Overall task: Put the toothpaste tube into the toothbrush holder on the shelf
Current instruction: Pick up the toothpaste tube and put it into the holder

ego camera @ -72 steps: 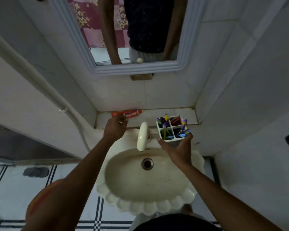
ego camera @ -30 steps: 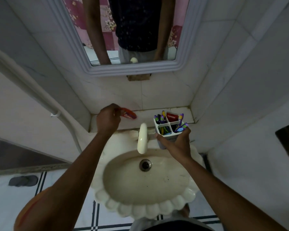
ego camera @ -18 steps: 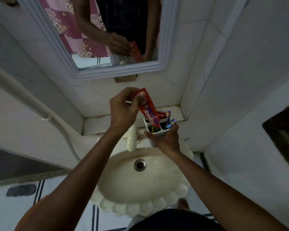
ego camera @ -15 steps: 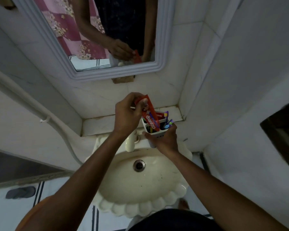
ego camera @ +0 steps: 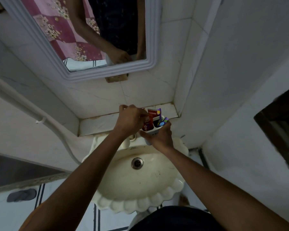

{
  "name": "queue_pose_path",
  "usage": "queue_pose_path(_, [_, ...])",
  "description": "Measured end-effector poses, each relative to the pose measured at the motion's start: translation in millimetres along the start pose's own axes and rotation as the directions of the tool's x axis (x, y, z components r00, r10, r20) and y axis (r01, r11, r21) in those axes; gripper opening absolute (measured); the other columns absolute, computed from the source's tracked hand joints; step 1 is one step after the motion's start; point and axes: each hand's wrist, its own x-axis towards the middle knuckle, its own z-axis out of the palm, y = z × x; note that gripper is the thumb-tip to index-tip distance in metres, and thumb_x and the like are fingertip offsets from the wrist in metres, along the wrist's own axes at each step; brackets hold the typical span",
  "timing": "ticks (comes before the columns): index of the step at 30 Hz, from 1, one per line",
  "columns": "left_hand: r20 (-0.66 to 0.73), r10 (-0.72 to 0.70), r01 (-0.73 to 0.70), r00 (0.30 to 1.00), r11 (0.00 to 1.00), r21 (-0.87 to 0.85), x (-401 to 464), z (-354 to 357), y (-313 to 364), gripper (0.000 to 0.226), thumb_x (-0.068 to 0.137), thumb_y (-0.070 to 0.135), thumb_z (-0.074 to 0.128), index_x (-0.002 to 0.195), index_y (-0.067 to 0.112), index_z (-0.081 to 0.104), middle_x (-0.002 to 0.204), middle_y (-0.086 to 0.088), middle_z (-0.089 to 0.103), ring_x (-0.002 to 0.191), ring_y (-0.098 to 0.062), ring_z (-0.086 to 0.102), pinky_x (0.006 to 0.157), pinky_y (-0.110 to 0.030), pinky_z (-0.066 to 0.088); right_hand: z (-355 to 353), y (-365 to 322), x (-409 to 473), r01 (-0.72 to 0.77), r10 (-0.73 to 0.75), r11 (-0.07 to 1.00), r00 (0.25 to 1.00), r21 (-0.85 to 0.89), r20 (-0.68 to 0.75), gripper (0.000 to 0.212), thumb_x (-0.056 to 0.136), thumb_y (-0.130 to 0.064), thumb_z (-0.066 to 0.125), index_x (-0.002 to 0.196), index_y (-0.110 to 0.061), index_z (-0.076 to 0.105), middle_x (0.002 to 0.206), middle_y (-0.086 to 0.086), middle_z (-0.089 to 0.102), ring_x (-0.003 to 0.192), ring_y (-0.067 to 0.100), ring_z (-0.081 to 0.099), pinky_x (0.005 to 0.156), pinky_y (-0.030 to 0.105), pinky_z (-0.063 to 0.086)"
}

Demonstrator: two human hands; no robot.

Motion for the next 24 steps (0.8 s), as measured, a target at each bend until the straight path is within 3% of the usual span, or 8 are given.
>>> queue_pose_path(4, [0.15, 0.038, -0.04, 0.988, 0.999, 0.012, 8.3, -5.3, -0.6, 0.03, 0.098, 0.025, 0.068, 0.123, 0.034, 0.081, 0.115, 0.004, 0.08, 0.107, -0.025, 0.071, 0.101, -0.043, 0.044, 0.8, 6.6, -0.2, -0.003, 0.003, 1.0, 1.0, -0.009, 0.01, 0.144, 0.037, -0.098, 0.094, 0.148, -0.034, 0.029, 0.145, -0.005, 0.065, 0.138, 0.025, 0.065, 0.107, 0.052, 0.064])
queue_pose_path(6, [0.17, 0.066, -0.08, 0.983, 0.994, 0.075, 9.2, -3.8, -1.2, 0.029, 0.097, 0.028, 0.067, 0.121, 0.037, 0.08, 0.114, 0.007, 0.08, 0.106, -0.023, 0.07, 0.099, -0.042, 0.04, -0.3, 6.3, -1.6, 0.009, -0.009, 1.0, 1.0, -0.009, 0.026, 0.143, 0.036, -0.097, 0.094, 0.148, -0.038, 0.027, 0.145, -0.004, 0.064, 0.138, 0.025, 0.065, 0.107, 0.053, 0.064])
queue_pose_path(10, [0.016, 0.029, -0.031, 0.999, 0.986, 0.162, 1.1, -2.7, -4.3, 0.022, 0.101, 0.035, 0.064, 0.115, 0.032, 0.081, 0.093, 0.004, 0.08, 0.09, -0.022, 0.07, 0.089, -0.04, 0.032, 0.8, 2.4, -0.3, 0.01, -0.009, 1.0, 1.0, -0.022, 0.022, 0.146, 0.033, -0.098, 0.093, 0.147, -0.036, 0.026, 0.146, -0.002, 0.064, 0.14, 0.027, 0.064, 0.109, 0.053, 0.062])
queue_pose_path(13, [-0.085, 0.036, -0.018, 0.996, 0.979, 0.203, -7.2, -22.0, -14.4, 0.025, 0.102, 0.033, 0.061, 0.117, 0.032, 0.08, 0.094, 0.004, 0.081, 0.091, -0.022, 0.07, 0.089, -0.041, 0.033, 3.8, -20.7, -9.3, 0.081, -0.08, 0.996, 0.996, -0.028, 0.041, 0.139, 0.035, -0.091, 0.099, 0.141, -0.034, 0.029, 0.141, -0.003, 0.066, 0.134, 0.026, 0.067, 0.106, 0.051, 0.064])
queue_pose_path(17, [-0.101, -0.07, 0.06, 0.992, 0.993, -0.102, -7.2, -23.4, -14.2, 0.035, 0.102, 0.05, 0.062, 0.131, 0.033, 0.072, 0.117, 0.013, 0.079, 0.107, -0.012, 0.071, 0.097, -0.041, 0.04, -1.3, -29.0, 2.1, 0.127, -0.126, 0.991, 0.992, -0.045, 0.016, 0.128, 0.046, -0.069, 0.106, 0.145, -0.035, 0.031, 0.139, -0.007, 0.069, 0.127, 0.023, 0.072, 0.102, 0.051, 0.065])
queue_pose_path(20, [-0.259, -0.248, 0.108, 0.934, 0.882, -0.458, -15.9, -53.5, -8.4, 0.04, 0.102, 0.051, 0.066, 0.129, 0.022, 0.074, 0.115, 0.009, 0.079, 0.1, -0.007, 0.073, 0.095, -0.041, 0.059, -16.2, -59.0, 1.9, 0.2, -0.203, 0.977, 0.978, -0.068, -0.051, 0.123, 0.048, -0.068, 0.105, 0.145, -0.036, 0.037, 0.138, -0.008, 0.07, 0.124, 0.022, 0.073, 0.1, 0.052, 0.066])
queue_pose_path(24, [-0.275, -0.266, 0.11, 0.924, 0.873, -0.474, -17.2, -58.2, -13.1, 0.043, 0.103, 0.049, 0.064, 0.131, 0.018, 0.073, 0.123, 0.002, 0.078, 0.104, -0.011, 0.073, 0.094, -0.044, 0.061, -32.7, -78.5, 0.1, 0.208, -0.215, 0.976, 0.965, -0.057, -0.151, 0.123, 0.05, -0.065, 0.106, 0.15, -0.03, 0.043, 0.14, -0.005, 0.07, 0.123, 0.022, 0.073, 0.098, 0.043, 0.064])
